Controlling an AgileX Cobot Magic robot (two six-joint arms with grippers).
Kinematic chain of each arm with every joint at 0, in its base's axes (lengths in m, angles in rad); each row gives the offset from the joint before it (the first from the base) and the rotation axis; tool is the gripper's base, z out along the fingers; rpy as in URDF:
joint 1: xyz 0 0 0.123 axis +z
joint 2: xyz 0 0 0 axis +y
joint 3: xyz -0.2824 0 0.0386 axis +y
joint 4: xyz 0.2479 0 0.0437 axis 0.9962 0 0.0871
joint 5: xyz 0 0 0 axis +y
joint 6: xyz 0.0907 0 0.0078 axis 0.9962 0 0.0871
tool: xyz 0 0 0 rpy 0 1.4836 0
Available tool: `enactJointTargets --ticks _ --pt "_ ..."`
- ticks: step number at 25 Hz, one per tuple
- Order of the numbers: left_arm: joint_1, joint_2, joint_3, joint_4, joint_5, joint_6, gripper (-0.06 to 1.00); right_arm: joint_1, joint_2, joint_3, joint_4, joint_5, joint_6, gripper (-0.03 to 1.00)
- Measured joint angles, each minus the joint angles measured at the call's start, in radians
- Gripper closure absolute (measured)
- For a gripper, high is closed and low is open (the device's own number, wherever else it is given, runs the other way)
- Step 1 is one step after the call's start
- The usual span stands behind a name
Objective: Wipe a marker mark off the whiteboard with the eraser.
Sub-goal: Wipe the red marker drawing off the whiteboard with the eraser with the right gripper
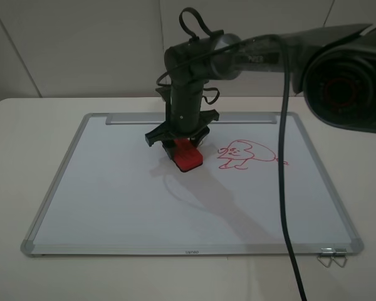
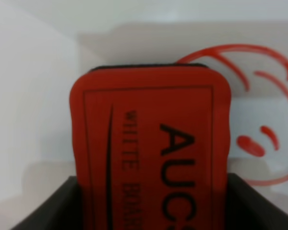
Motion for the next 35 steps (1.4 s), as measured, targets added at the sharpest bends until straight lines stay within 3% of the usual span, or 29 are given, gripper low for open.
enactJointTargets --ticks 10,20,27,35 --pt "0.000 0.000 0.000 0.000 0.000 0.000 0.16 -0.075 0.006 -0.001 -0.051 -0.097 0.000 0.48" --pt "0.000 0.000 0.000 0.000 0.000 0.000 0.16 -0.082 0.007 -0.001 -0.050 -0.102 0.000 0.48" --pt "0.000 0.000 0.000 0.000 0.000 0.000 0.16 -0.030 0.011 -0.003 -0.106 -0.089 0.004 0.48" --pt "0.000 0.000 0.000 0.000 0.000 0.000 0.16 0.097 0.011 -0.010 -0.070 -0.051 -0.039 0.48"
